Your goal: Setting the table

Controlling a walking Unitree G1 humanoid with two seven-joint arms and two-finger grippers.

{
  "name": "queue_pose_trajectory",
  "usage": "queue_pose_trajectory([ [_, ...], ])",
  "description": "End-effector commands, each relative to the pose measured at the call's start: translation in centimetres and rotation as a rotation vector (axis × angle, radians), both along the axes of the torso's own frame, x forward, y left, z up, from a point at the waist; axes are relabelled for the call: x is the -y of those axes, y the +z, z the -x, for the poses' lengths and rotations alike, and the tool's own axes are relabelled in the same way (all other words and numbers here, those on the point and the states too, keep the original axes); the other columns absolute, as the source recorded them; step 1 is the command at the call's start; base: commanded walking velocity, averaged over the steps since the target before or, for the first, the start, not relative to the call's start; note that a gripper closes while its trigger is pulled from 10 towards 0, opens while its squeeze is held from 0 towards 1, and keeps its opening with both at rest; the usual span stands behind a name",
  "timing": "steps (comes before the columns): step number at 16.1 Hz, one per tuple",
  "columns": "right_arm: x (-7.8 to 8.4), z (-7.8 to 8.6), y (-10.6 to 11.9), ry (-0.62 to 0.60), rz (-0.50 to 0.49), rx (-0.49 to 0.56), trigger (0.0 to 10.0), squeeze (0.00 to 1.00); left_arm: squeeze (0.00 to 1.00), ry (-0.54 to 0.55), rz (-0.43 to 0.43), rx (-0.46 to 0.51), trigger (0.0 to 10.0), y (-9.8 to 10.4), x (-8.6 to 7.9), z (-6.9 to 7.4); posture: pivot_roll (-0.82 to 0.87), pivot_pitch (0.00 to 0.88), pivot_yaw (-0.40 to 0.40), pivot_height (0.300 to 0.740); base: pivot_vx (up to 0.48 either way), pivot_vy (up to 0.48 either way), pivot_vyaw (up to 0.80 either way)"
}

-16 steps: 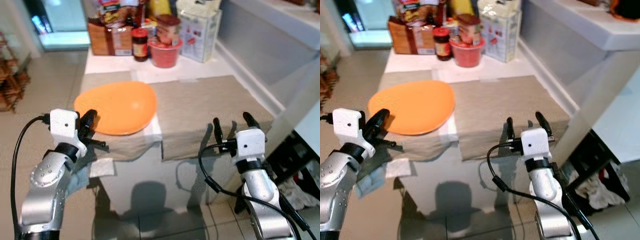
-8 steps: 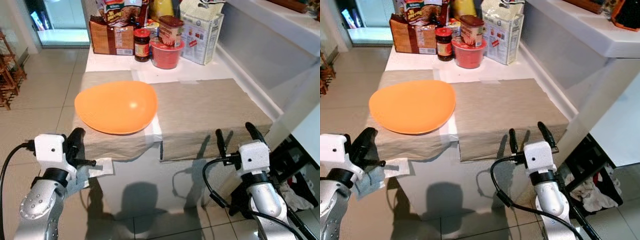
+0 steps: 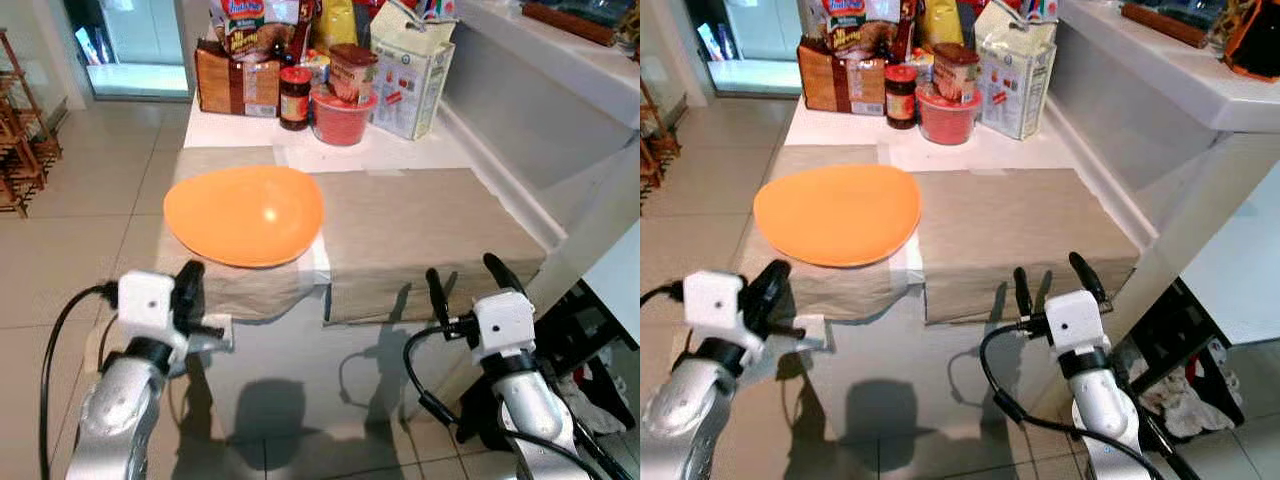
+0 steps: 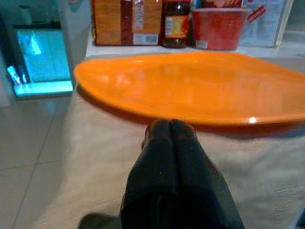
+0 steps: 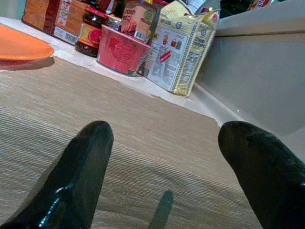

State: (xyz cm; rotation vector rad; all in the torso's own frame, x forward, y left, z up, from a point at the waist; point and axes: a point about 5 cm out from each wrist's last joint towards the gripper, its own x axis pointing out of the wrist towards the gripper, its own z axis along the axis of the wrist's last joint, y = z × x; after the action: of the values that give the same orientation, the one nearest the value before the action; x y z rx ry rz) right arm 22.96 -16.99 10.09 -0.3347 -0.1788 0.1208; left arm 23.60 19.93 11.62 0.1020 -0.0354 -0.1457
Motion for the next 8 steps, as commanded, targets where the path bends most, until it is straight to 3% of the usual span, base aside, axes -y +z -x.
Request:
queue_pose_trajectory([
  [1, 0.2, -0.1, 0.0, -0.009, -0.001, 0.004, 10.0, 0.0, 0.0, -0.029, -0.006, -0.013, 10.0, -0.1, 0.5, -0.4, 0.08, 0.0, -0.066, 0.74, 0.0, 0.48, 0.0],
  [7, -0.4, -0.3, -0.1, -0.008, -0.009, 0.013, 10.0, 0.0, 0.0, -0.089, -0.016, -0.007, 10.0, 0.4, 1.1, -1.7, 0.07, 0.0, -0.051, 0.74, 0.0, 0.48, 0.0],
  [8, -0.5, -0.3, 0.0, -0.009, -0.009, 0.017, 10.0, 0.0, 0.0, -0.088, -0.023, -0.004, 10.0, 0.4, 1.2, -1.8, 0.07, 0.0, -0.051, 0.74, 0.0, 0.0, 0.0],
])
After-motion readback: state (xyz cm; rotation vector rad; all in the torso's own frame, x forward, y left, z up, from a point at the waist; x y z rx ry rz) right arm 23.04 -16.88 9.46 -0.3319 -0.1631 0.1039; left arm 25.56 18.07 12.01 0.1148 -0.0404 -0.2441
